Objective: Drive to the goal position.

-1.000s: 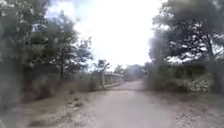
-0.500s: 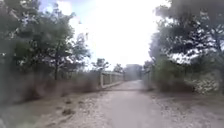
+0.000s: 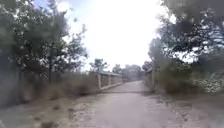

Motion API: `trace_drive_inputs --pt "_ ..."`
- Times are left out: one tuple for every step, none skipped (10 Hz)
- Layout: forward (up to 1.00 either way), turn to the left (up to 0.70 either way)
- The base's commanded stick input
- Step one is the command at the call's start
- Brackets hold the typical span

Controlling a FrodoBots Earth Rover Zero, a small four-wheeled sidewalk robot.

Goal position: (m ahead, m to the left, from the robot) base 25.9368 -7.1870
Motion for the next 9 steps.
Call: trace_drive_inputs --pt "0.85 0.0" --pt "0.85 -0.28" --pt "0.85 -0.3" --pt "0.85 0.0" --pt "0.85 0.0" --pt "0.85 0.0" --pt "0.85 0.0" --pt "0.85 0.0" --pt "0.85 0.0"
